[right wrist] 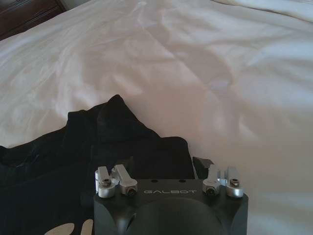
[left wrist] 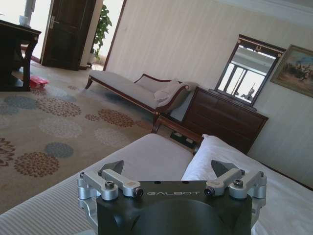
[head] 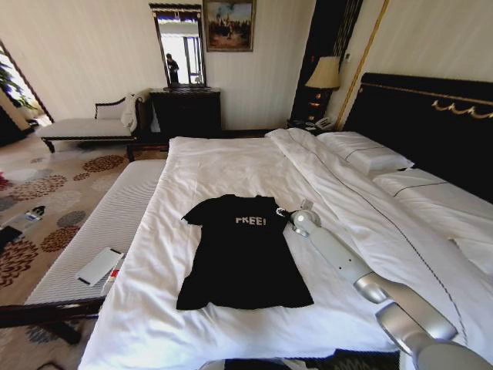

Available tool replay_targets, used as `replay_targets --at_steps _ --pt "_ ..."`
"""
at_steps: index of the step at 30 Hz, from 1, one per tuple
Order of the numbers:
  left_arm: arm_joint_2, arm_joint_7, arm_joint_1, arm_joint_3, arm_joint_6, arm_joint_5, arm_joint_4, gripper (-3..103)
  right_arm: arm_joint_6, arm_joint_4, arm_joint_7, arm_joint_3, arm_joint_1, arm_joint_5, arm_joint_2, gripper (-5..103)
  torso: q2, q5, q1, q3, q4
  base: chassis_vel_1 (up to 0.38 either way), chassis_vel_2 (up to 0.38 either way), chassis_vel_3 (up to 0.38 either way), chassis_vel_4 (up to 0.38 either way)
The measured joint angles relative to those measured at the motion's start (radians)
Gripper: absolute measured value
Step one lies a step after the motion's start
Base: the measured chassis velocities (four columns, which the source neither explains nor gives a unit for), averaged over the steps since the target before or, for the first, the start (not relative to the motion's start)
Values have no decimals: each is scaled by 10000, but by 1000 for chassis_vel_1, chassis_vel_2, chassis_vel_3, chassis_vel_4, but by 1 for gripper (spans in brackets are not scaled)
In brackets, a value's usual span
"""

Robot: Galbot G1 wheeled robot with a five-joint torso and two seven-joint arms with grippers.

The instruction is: Fold the clothes on the bed.

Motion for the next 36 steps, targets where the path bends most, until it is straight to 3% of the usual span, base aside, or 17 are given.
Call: replay_targets --at_steps 3,7,10,12,15,18,19,36 --pt "3 -1 -4 8 -4 0 25 100 0 -57 -42 -33 25 -55 8 57 0 0 0 0 0 0 0 0 0" --pt "-5 0 -43 74 -6 13 41 100 10 -125 -98 -62 58 -174 10 47 0 0 0 0 0 0 0 0 0" --pt "-32 0 -96 181 -8 60 54 100 72 -229 -175 -91 98 -338 18 30 0 0 0 0 0 0 0 0 0" --pt "-36 0 -107 206 -9 77 58 100 86 -250 -186 -93 106 -358 22 30 0 -1 0 0 0 0 0 0 0" --pt "-43 0 -137 271 -11 119 83 100 136 -323 -226 -97 123 -429 40 14 0 0 0 0 -1 0 0 0 0" --pt "-46 1 -150 309 -11 138 90 100 181 -346 -252 -97 128 -467 59 9 0 0 0 0 -1 0 0 0 0" --pt "-62 4 -154 346 -12 173 90 100 220 -367 -273 -97 138 -492 80 2 0 0 0 0 0 0 0 0 0" --pt "-93 25 -230 487 -18 276 140 100 780 -524 -562 461 270 -763 172 0 0 1 0 0 3 0 0 0 0"
